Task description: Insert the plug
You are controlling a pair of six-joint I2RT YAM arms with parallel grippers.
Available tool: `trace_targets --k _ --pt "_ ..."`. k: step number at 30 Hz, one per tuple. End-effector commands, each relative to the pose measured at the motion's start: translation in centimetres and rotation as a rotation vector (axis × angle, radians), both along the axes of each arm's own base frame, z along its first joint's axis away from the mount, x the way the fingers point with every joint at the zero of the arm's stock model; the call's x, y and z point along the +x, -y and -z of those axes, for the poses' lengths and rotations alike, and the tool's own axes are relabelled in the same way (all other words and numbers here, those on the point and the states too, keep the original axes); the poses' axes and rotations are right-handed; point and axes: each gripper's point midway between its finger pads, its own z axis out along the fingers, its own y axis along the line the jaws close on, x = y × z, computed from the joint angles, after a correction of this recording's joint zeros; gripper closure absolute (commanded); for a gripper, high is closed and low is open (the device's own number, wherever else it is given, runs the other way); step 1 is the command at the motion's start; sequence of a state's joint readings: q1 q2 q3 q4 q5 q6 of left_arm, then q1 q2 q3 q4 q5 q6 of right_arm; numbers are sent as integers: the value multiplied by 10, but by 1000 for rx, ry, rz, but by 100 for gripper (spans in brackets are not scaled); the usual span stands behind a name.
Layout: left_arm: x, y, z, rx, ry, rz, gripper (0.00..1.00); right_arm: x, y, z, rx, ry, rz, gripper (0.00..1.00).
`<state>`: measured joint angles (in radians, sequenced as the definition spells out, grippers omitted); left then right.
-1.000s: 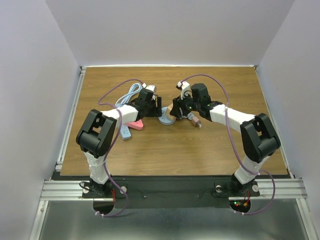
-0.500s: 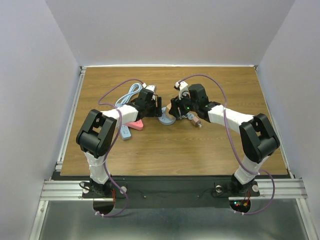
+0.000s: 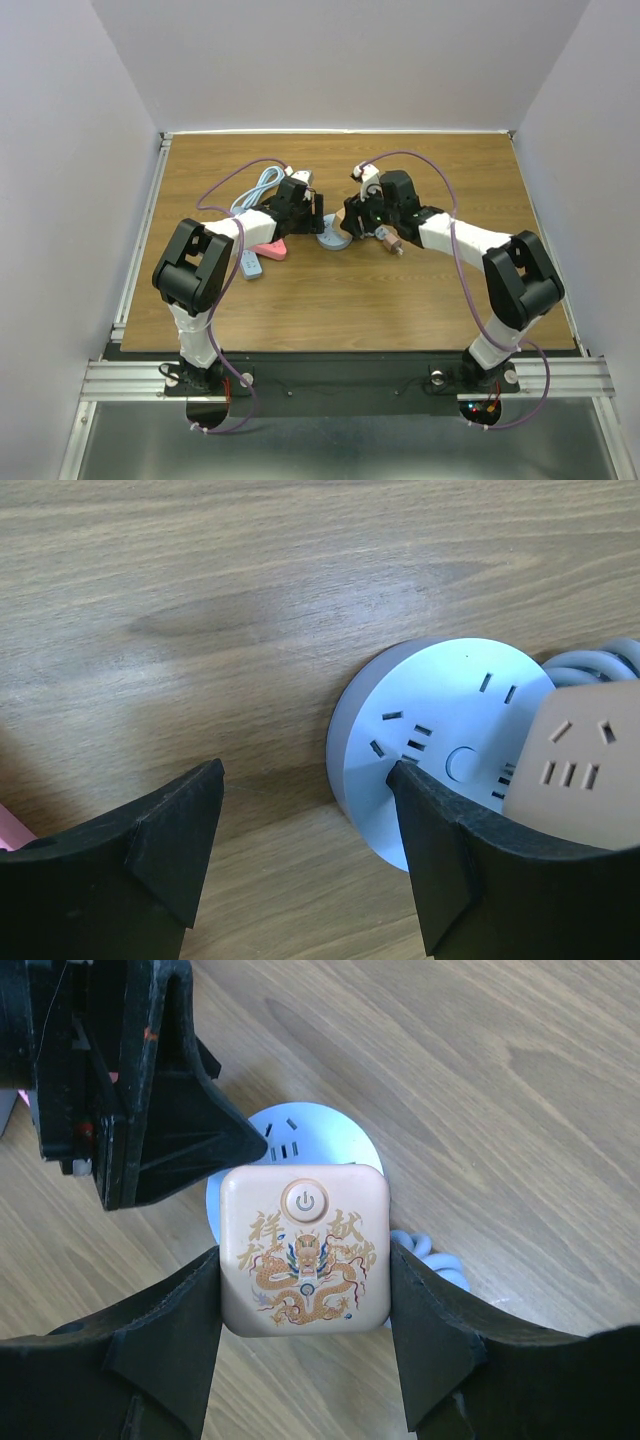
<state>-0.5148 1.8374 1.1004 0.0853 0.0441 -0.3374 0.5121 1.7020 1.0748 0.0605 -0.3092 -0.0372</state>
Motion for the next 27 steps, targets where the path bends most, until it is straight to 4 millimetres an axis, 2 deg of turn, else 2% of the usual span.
trace_targets --k 1,18,27 --pt "-7 -3 10 39 -43 25 21 0 1 -24 23 70 11 100" --pt "-8 -2 8 33 -45 28 22 -3 -7 -10 2 48 -18 100" --pt "-9 -3 8 35 -46 29 21 -3 -6 8 -85 57 3 100"
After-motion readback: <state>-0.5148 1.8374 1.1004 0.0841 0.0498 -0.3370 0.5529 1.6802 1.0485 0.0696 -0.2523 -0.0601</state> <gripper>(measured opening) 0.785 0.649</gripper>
